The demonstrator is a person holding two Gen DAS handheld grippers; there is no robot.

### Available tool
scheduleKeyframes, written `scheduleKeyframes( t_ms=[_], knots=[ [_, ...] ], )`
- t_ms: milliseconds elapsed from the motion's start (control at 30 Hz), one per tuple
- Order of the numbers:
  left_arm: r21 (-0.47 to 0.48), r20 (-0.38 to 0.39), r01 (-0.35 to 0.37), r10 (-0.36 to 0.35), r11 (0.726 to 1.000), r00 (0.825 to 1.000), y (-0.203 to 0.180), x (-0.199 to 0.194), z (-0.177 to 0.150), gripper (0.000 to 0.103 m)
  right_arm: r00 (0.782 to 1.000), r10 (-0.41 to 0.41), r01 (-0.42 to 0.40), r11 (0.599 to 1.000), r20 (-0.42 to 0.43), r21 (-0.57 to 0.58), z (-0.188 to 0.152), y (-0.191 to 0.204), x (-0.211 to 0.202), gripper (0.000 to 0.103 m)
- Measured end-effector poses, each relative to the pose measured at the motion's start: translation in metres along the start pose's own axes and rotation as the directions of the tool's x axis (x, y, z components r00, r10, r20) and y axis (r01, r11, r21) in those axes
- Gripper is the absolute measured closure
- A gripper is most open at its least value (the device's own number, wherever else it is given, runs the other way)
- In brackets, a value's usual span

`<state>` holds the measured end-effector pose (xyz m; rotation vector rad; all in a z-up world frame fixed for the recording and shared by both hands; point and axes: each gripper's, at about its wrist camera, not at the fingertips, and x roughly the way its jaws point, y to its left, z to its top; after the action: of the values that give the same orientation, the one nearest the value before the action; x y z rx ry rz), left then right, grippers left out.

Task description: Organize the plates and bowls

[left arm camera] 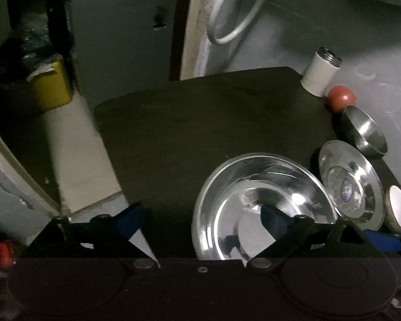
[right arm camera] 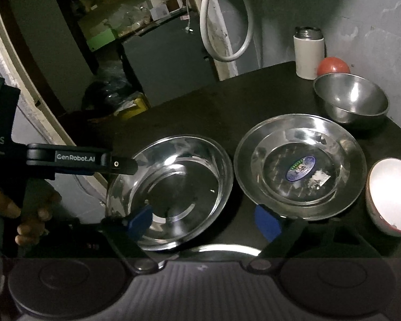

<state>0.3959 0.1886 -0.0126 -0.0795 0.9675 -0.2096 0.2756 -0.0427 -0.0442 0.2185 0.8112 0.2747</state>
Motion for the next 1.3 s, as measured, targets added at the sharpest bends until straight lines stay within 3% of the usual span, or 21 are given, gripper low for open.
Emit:
scheduleKeyframes(
  t_ms=[167, 233, 300, 500, 700, 800, 1300],
  knots=[
    [0.005, -0.023, 0.037, -0.037, 0.999, 0.999, 0.000, 0.008, 0.000, 0.034, 1.000, -0.003, 0.004, 0.999, -0.029, 0.034, 0.001, -0.003, 0.011, 0.030],
    [0.001, -0.026, 0.051, -0.051, 0.999, 0.998, 0.001, 0.009, 0.000, 0.049, 0.999, 0.000, 0.001, 0.999, -0.036, 0.050, 0.002, -0.005, 0.014, 0.035],
    [-0.007, -0.033, 0.068, -0.068, 0.998, 0.997, 0.002, 0.011, 0.000, 0.058, 0.999, 0.001, 0.001, 0.998, -0.044, 0.060, 0.002, -0.006, 0.018, 0.047],
    [-0.007, -0.040, 0.060, -0.060, 0.998, 0.997, 0.007, 0.014, -0.002, 0.074, 0.998, -0.001, 0.006, 0.997, -0.063, 0.080, 0.004, -0.008, 0.028, 0.074],
    [-0.012, -0.035, 0.058, -0.058, 0.998, 0.998, 0.014, 0.013, -0.004, 0.088, 0.998, -0.026, 0.029, 0.998, -0.058, 0.064, 0.002, -0.007, 0.029, 0.079],
    [-0.028, -0.018, 0.068, -0.069, 0.997, 0.997, 0.018, 0.009, -0.007, 0.092, 0.998, -0.033, 0.035, 0.998, -0.050, 0.050, 0.002, -0.005, 0.028, 0.082],
    [-0.088, 0.074, 0.125, -0.119, 0.988, 0.990, 0.016, -0.030, -0.017, 0.092, 0.999, 0.002, -0.003, 1.000, 0.034, 0.029, 0.005, -0.008, 0.006, 0.082]
  ],
)
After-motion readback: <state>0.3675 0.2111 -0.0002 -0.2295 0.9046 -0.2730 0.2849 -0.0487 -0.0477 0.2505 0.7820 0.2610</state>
